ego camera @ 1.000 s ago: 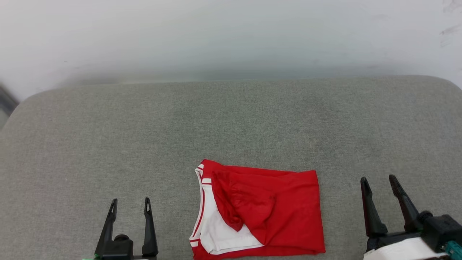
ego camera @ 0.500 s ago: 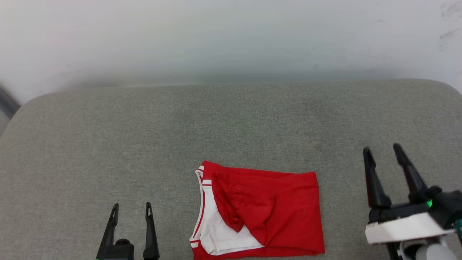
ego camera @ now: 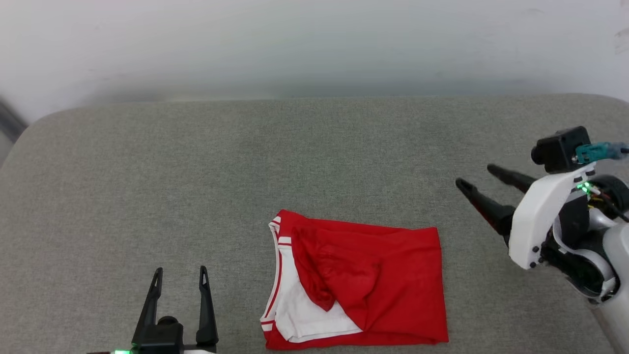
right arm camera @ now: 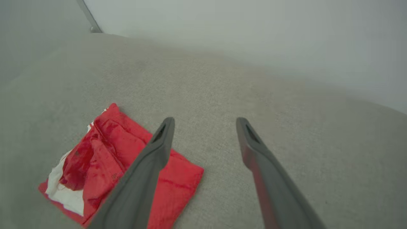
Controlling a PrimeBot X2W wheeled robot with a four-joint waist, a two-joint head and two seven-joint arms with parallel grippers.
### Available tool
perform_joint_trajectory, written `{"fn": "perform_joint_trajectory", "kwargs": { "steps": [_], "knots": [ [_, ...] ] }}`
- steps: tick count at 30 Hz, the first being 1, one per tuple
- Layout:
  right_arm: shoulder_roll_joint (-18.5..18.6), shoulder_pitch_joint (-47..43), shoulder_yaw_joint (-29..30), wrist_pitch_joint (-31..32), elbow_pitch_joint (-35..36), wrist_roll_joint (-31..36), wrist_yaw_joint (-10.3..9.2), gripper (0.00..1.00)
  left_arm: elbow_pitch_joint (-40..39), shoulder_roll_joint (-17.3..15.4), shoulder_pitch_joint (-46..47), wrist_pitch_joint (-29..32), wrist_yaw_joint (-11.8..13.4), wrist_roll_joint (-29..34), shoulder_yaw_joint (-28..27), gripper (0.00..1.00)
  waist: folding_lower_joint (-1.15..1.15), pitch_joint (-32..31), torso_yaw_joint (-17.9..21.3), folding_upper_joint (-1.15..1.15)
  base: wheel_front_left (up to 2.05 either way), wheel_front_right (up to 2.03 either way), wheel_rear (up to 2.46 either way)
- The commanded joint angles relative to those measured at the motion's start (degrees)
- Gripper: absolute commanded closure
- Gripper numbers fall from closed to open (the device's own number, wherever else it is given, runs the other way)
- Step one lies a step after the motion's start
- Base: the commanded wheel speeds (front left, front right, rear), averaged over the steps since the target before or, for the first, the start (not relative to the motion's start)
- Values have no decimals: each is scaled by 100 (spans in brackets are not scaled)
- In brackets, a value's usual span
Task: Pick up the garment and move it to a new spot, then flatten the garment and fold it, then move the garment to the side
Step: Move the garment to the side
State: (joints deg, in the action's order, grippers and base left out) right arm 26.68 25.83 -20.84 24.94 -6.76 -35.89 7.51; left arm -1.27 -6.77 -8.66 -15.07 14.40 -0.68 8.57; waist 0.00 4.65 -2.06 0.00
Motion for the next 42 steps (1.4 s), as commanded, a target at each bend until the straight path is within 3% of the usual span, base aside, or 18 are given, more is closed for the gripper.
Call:
{"fn": "perform_joint_trajectory", "kwargs": {
  "steps": [1, 5, 9, 20, 29, 30, 31, 42],
  "knots": [
    [75, 16, -48, 213, -47, -199, -4, 0, 6, 6, 85, -13, -15, 6, -17, 0, 0, 28, -14, 0, 0, 0, 0],
    [468, -45, -229, 1475, -200, -1480, -4, 0, 11, 30, 162, -13, -47, 7, 2, 0, 0, 162, -75, 0, 0, 0, 0],
    [616, -244, -324, 2094, -400, -2252, -4, 0, 33, 54, 321, -13, -83, 32, 44, 0, 0, 336, -174, 0, 0, 0, 0],
    [189, -300, -584, 1968, -970, -2727, -4, 0, 65, 97, 680, -13, -118, 59, 130, 0, 0, 818, -405, 0, 0, 0, 0],
    [78, -427, -1323, 1954, -1459, -2446, -11, 0, 86, 113, 827, -13, -147, 49, 173, 0, 0, 1055, -539, 0, 0, 0, 0],
    [76, -419, -1355, 1866, -1489, -2414, -11, 67, 97, 117, 841, -13, -147, 42, 177, 0, 0, 1060, -549, 0, 0, 0, 0],
    [78, -399, -1397, 1810, -1508, -2388, -15, 100, 100, 120, 857, -13, -145, 36, 174, 0, 0, 1060, -555, 0, 0, 0, 0],
    [469, 168, -1697, 1110, -984, -2470, -4, 100, 202, 93, 592, -13, -150, 4, 111, 0, 0, 570, -497, 0, 0, 0, 0]
  ]
}}
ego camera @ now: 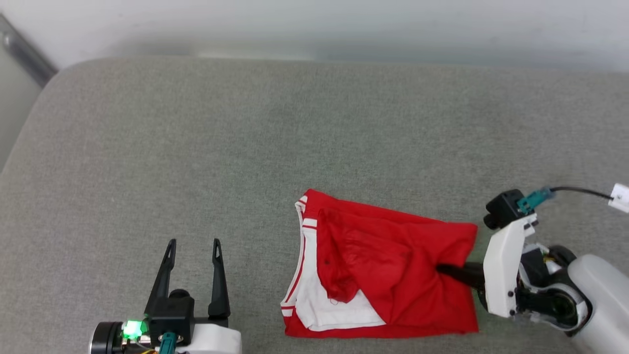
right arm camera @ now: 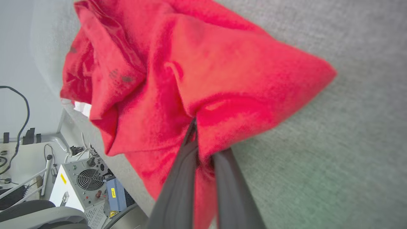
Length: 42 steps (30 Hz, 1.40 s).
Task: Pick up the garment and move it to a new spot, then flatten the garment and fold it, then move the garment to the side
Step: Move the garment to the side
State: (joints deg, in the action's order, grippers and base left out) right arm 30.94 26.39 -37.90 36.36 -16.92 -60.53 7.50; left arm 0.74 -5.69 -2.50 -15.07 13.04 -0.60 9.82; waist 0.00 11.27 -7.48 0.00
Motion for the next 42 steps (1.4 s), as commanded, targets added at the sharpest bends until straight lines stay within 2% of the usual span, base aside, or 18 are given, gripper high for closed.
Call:
{"fn": "perform_joint_trajectory", "kwargs": {
  "steps": [1, 6, 14, 20, 22, 27, 33, 37, 38, 42],
  "knots": [
    [103, 173, -28, -96, 133, 0, -2, 100, 1, -13, -57, -13, -10, -9, -21, 0, 0, -148, 71, 0, 0, 0, 0],
    [478, 503, -329, -210, 713, 129, -3, 100, -34, 3, -221, -12, -3, -56, -94, 0, 0, -323, 356, 0, 0, 0, 0],
    [1264, 1163, -639, -192, 1621, 456, -3, 100, -137, 25, -276, -13, -39, -76, -255, 0, 0, -137, 1224, 0, 0, 0, 0],
    [1878, 1549, -678, -249, 1703, 800, -3, 100, -212, -22, -46, -13, -107, 0, -328, 0, 0, 306, 1861, 0, 0, 0, 0],
    [1997, 1628, -681, -288, 1678, 897, -3, 100, -220, -43, 9, -13, -114, 18, -349, 0, 0, 394, 1938, 0, 0, 0, 0],
    [2477, 1940, -641, -498, 1171, 1337, -4, 100, -258, -185, 316, -12, -180, 86, -378, 0, 0, 857, 2213, 0, 0, 0, 0],
    [2688, 2362, -522, -846, -4, 1839, -4, 100, -371, -335, 699, -13, -198, 150, -349, 0, 0, 1436, 2258, 0, 0, 0, 0],
    [2472, 2625, -95, -1171, -1178, 1910, -5, 100, -537, -446, 917, -13, -190, 192, -285, 0, 0, 1816, 2190, 0, 0, 0, 0],
    [2472, 2625, -95, -1171, -1178, 1910, -5, 100, -537, -446, 917, -13, -190, 192, -285, 0, 0, 1816, 2190, 0, 0, 0, 0],
    [2352, 2848, 124, -1445, -1913, 2114, -5, 100, -679, -524, 1016, -13, -140, 195, -251, 0, 0, 2016, 2156, 0, 0, 0, 0]
  ]
}}
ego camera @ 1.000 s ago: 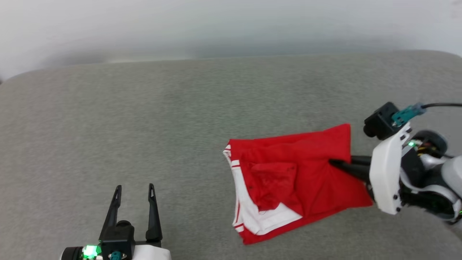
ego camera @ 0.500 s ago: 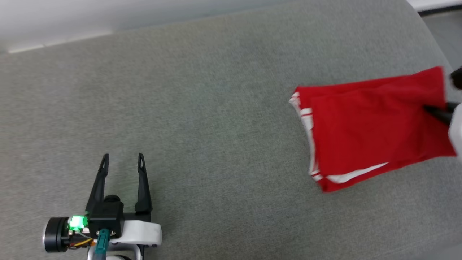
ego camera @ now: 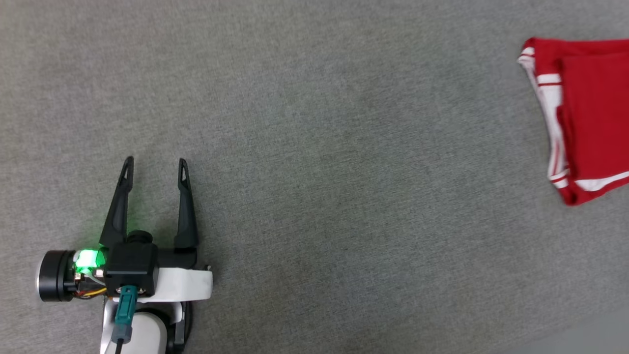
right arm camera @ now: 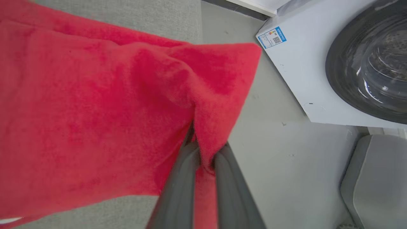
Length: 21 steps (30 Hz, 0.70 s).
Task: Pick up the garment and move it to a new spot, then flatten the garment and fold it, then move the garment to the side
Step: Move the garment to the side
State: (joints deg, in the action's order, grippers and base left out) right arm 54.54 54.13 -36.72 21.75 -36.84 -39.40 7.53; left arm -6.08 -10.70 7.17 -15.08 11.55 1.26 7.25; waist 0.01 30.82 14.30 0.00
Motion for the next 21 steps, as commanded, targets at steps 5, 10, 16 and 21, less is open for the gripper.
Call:
{"fn": "perform_joint_trajectory", "kwargs": {
  "steps": [5, 10, 16, 21],
  "knots": [
    [-201, 226, 73, -245, -572, 246, -8, 100, -98, -57, 100, -10, 71, -7, 70, 0, -1, 188, -36, 0, 0, 0, 0],
    [-529, 299, 194, -381, -1112, 306, -8, 0, -90, -54, 74, -8, 126, -49, 130, 0, -1, 90, -37, 0, 0, 0, 0],
    [-803, 631, 238, -1122, -1407, 1041, -8, 0, -52, 47, -162, -11, 228, -139, 147, 0, -1, -461, -69, 0, 0, 0, 0],
    [-1131, 916, 799, -2753, -1498, 1883, -8, 0, -47, 173, -378, -12, 294, -191, 180, 0, -1, -913, -211, 0, 0, 0, 0]
  ]
}}
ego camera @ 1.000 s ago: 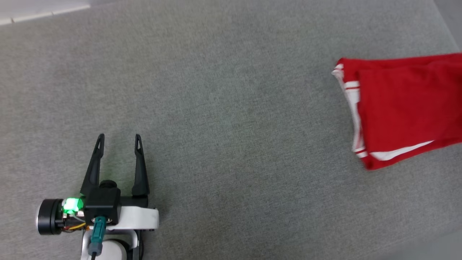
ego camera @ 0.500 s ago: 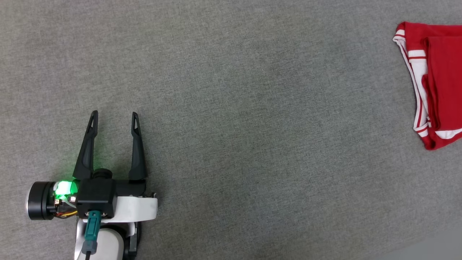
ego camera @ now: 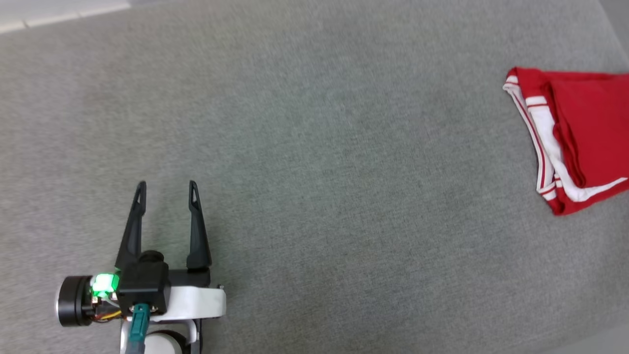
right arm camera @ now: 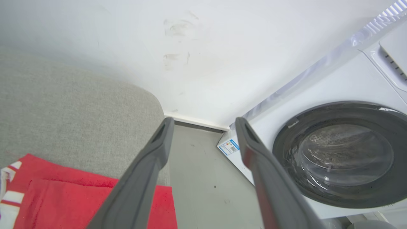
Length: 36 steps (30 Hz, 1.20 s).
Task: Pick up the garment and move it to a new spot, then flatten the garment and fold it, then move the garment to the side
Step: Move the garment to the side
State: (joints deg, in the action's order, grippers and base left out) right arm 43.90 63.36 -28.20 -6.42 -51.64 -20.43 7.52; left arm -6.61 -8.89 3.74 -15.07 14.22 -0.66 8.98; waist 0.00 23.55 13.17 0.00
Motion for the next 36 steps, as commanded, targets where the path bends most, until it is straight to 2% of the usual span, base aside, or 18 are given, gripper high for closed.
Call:
{"fn": "perform_joint_trajectory", "kwargs": {
  "steps": [1, 3, 7, 12, 15, 19, 25, 36],
  "knots": [
    [-166, 2, 86, -209, -51, 127, -6, 0, 3, 10, -81, -13, 41, -2, 4, 0, 0, -266, -127, 0, 0, 0, 0],
    [-356, -79, 376, -640, -61, 384, -6, 0, 13, 66, -171, -13, 40, -25, 22, 0, 0, -433, -223, 0, 0, 0, 0],
    [-829, -406, 940, -868, 389, 829, -6, 0, 44, 147, -326, -12, 49, -43, 43, 0, 0, -712, -443, 0, 0, 0, 0],
    [-1431, -1315, 1624, -871, 1922, 1183, -7, 0, 95, 203, -480, -12, 30, -64, 32, 0, 0, -960, -726, 0, 0, 0, 0],
    [-1792, -1925, 1828, -872, 2753, 1347, -7, 0, 150, 234, -546, -12, -1, -74, 34, 0, 0, -1102, -884, 0, 0, 0, 0],
    [-2281, -2799, 2043, -873, 3466, 1437, -7, 0, 220, 275, -627, -13, -33, -75, 32, 0, 0, -1310, -1070, 0, 0, 0, 0],
    [-2922, -3998, 2335, -874, 3976, 1435, -7, 0, 340, 297, -795, -13, -120, -96, -4, 0, 0, -1584, -1271, 0, 0, 0, 0],
    [-3690, -5868, 2820, -875, 4509, 1506, -7, 0, 487, 320, -1068, -13, -252, -92, -102, 0, 0, -1916, -1422, 0, 0, 0, 0]
  ]
}}
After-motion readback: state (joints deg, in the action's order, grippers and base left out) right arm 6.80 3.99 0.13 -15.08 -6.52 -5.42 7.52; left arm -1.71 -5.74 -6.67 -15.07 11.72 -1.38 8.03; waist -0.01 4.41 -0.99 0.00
